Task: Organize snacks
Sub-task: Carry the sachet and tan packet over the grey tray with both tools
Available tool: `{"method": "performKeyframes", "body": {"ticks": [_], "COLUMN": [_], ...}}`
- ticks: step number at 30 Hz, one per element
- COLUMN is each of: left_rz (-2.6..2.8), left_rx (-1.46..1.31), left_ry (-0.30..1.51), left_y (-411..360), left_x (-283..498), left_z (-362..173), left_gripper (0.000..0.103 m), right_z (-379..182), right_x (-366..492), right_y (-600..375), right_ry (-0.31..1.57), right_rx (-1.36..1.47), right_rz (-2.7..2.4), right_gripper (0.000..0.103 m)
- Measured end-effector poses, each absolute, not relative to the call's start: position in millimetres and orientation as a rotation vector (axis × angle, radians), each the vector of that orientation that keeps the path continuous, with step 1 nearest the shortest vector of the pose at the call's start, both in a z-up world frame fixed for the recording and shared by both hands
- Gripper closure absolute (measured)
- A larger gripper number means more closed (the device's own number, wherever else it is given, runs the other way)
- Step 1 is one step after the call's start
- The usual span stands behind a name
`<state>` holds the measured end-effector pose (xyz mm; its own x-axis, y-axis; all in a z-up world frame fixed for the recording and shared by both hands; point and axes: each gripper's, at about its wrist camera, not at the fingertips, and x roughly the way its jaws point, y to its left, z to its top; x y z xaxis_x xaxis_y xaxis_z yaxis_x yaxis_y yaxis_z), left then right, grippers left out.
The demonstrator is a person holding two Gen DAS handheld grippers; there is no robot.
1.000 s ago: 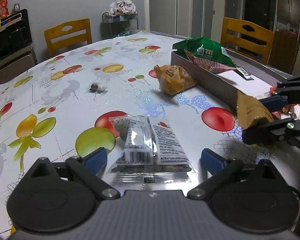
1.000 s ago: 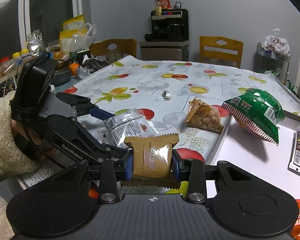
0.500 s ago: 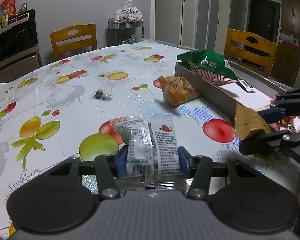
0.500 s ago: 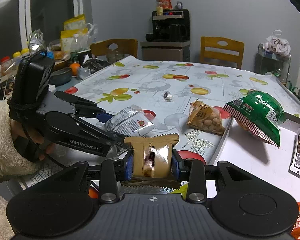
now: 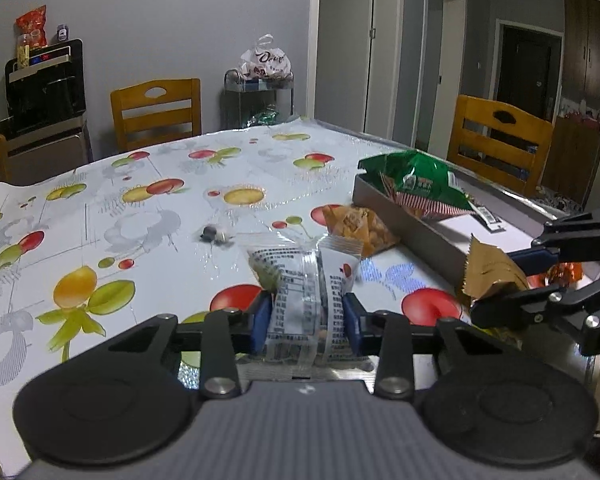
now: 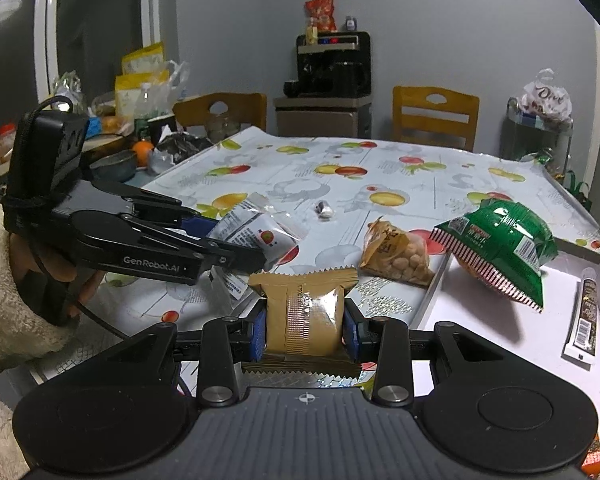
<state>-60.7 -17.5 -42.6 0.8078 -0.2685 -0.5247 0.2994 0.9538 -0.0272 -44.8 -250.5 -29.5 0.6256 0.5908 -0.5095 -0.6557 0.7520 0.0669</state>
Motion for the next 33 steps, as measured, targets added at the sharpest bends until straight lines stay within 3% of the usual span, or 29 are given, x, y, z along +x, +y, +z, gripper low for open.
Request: {"method": "performKeyframes", "body": {"ticks": [18, 33], "left_rz": [-0.389, -0.623], "left_rx": [0.043, 0.073], "left_ry": [0.471, 0.535], "left_y": [-52.7, -166.7], "left_x": [-58.5, -21.3], "left_z": [-0.6, 2.5], "left_gripper": [0.071, 0.072], "right_z": [-12.4, -35.7], "right_x": [-37.2, -14.2], "right_y": [-309.0, -385.0], "right_ry": [0.448, 0.474], "right_rx": [-0.073, -0.023], "right_rz": [0.586, 0.369], "right_gripper": [0.065, 0.065]}}
